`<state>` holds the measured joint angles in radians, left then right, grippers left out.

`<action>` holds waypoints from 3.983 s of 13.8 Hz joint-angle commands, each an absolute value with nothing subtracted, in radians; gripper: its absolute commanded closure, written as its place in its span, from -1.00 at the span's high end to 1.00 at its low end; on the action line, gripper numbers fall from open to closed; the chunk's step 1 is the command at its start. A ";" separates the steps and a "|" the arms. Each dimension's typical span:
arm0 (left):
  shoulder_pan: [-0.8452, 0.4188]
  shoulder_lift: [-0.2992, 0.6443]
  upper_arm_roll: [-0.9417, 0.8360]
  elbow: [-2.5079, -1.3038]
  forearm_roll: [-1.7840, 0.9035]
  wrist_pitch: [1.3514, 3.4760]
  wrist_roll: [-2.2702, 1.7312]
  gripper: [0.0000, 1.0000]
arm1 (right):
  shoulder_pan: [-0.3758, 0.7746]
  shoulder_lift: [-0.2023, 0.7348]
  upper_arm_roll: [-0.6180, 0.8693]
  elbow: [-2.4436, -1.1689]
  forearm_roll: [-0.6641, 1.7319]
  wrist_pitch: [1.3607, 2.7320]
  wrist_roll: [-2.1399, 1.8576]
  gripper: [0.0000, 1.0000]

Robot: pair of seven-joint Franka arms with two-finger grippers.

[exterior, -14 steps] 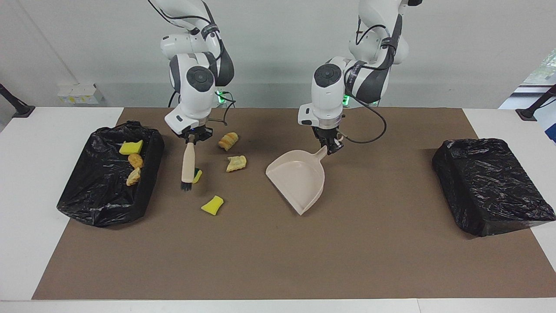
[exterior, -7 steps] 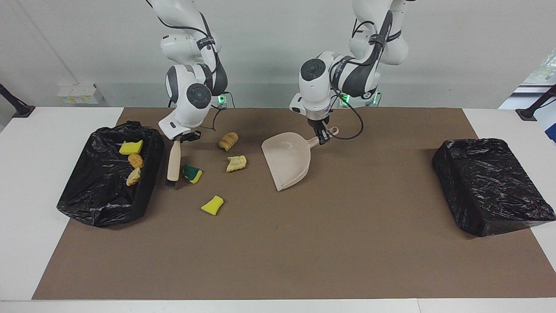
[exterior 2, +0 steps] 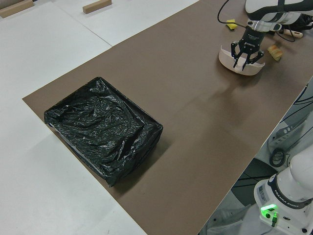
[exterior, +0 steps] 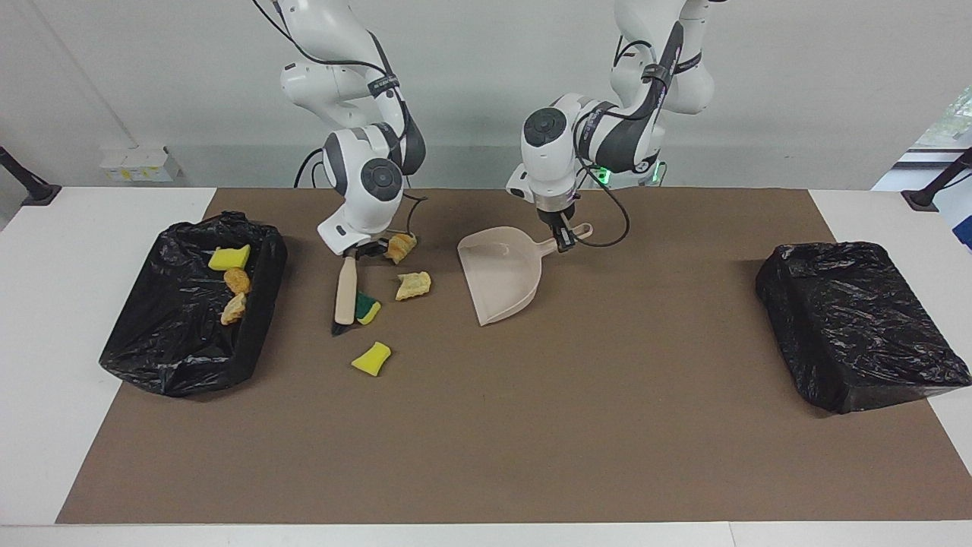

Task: Sweep and dump trash in bin
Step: 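Sweep the bread pieces with the right gripper toward the dustpan, then brush the pieces into the dustpan held by the left gripper, then sweep the remaining bread piece into the dustpan with the right gripper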

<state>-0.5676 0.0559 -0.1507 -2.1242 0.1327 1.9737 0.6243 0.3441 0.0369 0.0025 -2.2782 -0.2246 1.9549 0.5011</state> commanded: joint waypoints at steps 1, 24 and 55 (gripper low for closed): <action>-0.565 0.031 -0.144 -2.161 0.149 1.990 0.670 -1.00 | 0.386 0.083 0.008 -2.249 -0.103 1.991 0.508 -1.00; -0.561 -0.021 -0.150 -2.178 0.141 1.869 0.647 -1.00 | 0.174 -0.115 0.014 -2.249 0.287 1.688 0.060 -1.00; -0.635 -0.077 -0.143 -2.321 0.133 2.017 0.476 -1.00 | 0.519 -0.064 0.015 -2.336 0.595 1.976 0.138 -1.00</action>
<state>-0.6490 -0.0661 -0.1467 -2.2991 0.1325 1.9740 0.4738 0.5613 -0.0421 0.0193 -2.3450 0.5722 2.0226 0.2071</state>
